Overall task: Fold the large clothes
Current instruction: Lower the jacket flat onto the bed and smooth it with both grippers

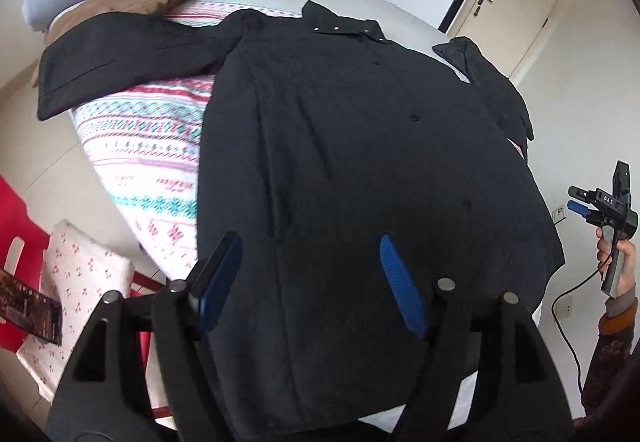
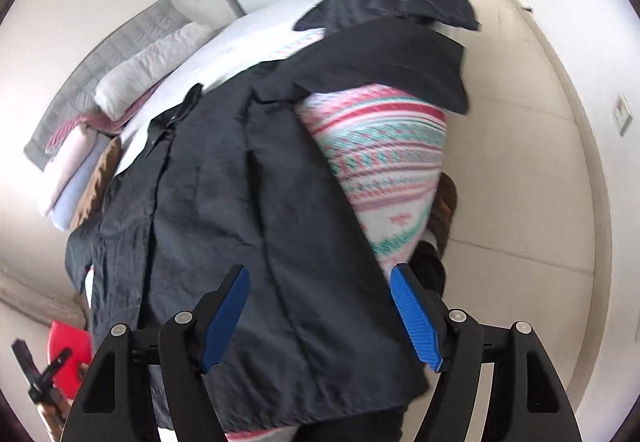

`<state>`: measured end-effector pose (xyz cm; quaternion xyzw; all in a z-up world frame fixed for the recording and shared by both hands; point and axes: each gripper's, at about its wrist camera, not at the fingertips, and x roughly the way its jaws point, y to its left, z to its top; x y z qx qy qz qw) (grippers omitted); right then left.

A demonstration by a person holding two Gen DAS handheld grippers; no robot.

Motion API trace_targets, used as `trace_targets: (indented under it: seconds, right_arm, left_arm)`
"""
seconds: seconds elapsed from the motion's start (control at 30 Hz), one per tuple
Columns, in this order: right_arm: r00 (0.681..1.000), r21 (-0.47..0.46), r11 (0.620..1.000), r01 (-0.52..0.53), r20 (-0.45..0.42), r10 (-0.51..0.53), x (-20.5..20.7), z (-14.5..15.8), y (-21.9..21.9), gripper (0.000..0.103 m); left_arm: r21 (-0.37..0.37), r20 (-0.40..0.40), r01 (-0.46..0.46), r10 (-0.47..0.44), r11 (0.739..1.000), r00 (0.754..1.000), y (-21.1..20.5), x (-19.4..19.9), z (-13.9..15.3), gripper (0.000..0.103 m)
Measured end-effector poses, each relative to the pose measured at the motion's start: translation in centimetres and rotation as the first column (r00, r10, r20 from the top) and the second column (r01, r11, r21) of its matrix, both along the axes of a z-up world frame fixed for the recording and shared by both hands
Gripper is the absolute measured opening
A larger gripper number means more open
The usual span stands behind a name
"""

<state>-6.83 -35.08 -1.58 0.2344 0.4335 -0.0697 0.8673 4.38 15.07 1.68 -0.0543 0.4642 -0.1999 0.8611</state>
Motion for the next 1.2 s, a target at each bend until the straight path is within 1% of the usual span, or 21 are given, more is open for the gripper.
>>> trace_targets:
  seconds: [0.1,0.13,0.17,0.2,0.27,0.3,0.33,0.4,0.47,0.5,0.57,0.63,0.7,0.73,0.77,0.8,0.83,0.9,1.03,1.1,1.2]
  right_arm:
    - [0.994,-0.014,0.994,-0.107,-0.032,0.106,5.9,2.0,4.0,0.075]
    - [0.99,-0.006,0.991,-0.133,-0.036,0.133,7.5,2.9,5.1,0.075]
    - [0.988,0.007,0.988,-0.153,-0.035,0.153,9.2,3.8,6.3,0.075]
    - [0.985,0.018,0.986,-0.169,-0.03,0.169,10.8,4.6,7.2,0.075]
    - [0.981,0.021,0.981,-0.191,-0.018,0.192,14.2,6.1,9.1,0.078]
    - [0.981,0.007,0.981,-0.195,-0.011,0.195,15.8,6.7,9.9,0.081]
    - [0.981,-0.01,0.981,-0.192,-0.004,0.192,17.4,6.8,10.9,0.082]
    - [0.984,-0.047,0.983,-0.179,0.003,0.179,20.5,6.5,12.6,0.084]
    - [0.985,-0.095,0.981,-0.171,0.021,0.174,23.4,5.3,14.1,0.084]
    - [0.984,-0.117,0.979,-0.168,0.033,0.173,24.7,4.2,14.7,0.084]
    - [0.985,-0.141,0.977,-0.16,0.04,0.167,26.6,1.3,15.3,0.084]
    - [0.985,-0.131,0.977,-0.168,0.021,0.172,28.0,-1.9,15.5,0.084]
    - [0.986,-0.119,0.979,-0.167,-0.03,0.164,28.6,-4.9,15.1,0.084]
    - [0.986,-0.123,0.979,-0.163,-0.063,0.156,28.5,-6.4,14.8,0.084]
    - [0.984,-0.13,0.978,-0.166,-0.092,0.155,28.0,-7.7,14.5,0.084]
    - [0.982,-0.141,0.975,-0.175,-0.092,0.163,27.3,-8.6,14.2,0.084]
    - [0.981,-0.165,0.968,-0.189,-0.068,0.18,26.2,-9.0,14.2,0.085]
    - [0.977,-0.213,0.954,-0.211,-0.038,0.208,23.8,-9.2,14.3,0.085]
    - [0.981,-0.177,0.965,-0.191,-0.028,0.19,19.0,-9.0,13.9,0.088]
    - [0.984,-0.181,0.968,-0.176,-0.038,0.171,16.7,-8.7,13.9,0.089]
    - [0.986,-0.233,0.96,-0.159,-0.088,0.141,13.5,-8.2,14.9,0.089]
  left_arm:
    - [0.005,-0.017,0.065,-0.065,0.998,0.998,-4.4,3.8,2.0,0.073]
    - [0.013,-0.024,0.068,-0.068,0.998,0.997,-5.6,5.0,2.8,0.076]
    - [0.028,-0.018,0.071,-0.07,0.997,0.997,-6.9,5.9,3.7,0.083]
    - [0.046,0.006,0.078,-0.079,0.996,0.997,-7.9,6.7,4.7,0.084]
    - [0.07,0.083,0.093,-0.098,0.993,0.992,-9.8,8.1,6.1,0.09]
    - [0.074,0.115,0.09,-0.098,0.993,0.988,-10.5,8.8,6.3,0.093]
    - [0.078,0.14,0.072,-0.083,0.994,0.987,-11.1,9.6,6.3,0.099]
    - [0.08,0.165,0.001,-0.014,0.997,0.986,-12.0,11.4,5.2,0.1]
    - [0.048,0.163,-0.058,0.049,0.997,0.985,-12.4,12.9,3.1,0.1]
    - [0.043,0.153,-0.09,0.083,0.995,0.985,-12.8,13.8,1.7,0.1]
    - [0.066,0.123,-0.136,0.127,0.989,0.984,-13.2,14.7,-1.5,0.1]
    - [0.089,0.072,-0.136,0.13,0.987,0.989,-13.7,14.7,-4.5,0.1]
    - [0.115,0.005,-0.114,0.114,0.987,0.993,-14.0,13.9,-7.4,0.1]
    - [0.136,0.015,-0.108,0.107,0.985,0.994,-14.2,12.9,-8.1,0.1]
    - [0.15,0.047,-0.102,0.096,0.983,0.994,-14.4,11.8,-8.1,0.1]
    - [0.144,0.045,-0.082,0.076,0.986,0.996,-14.4,10.9,-7.9,0.1]
    - [0.124,0.03,-0.063,0.06,0.99,0.998,-14.3,10.2,-7.8,0.1]
    - [0.1,0.007,-0.056,0.056,0.993,0.998,-13.9,9.0,-7.7,0.1]
    - [0.106,-0.019,-0.053,0.056,0.993,0.998,-13.4,5.8,-7.4,0.1]
    - [0.115,-0.021,-0.039,0.042,0.993,0.999,-13.6,3.8,-7.3,0.1]
    - [0.148,-0.018,0.016,-0.014,0.989,1.0,-14.4,0.3,-7.1,0.1]
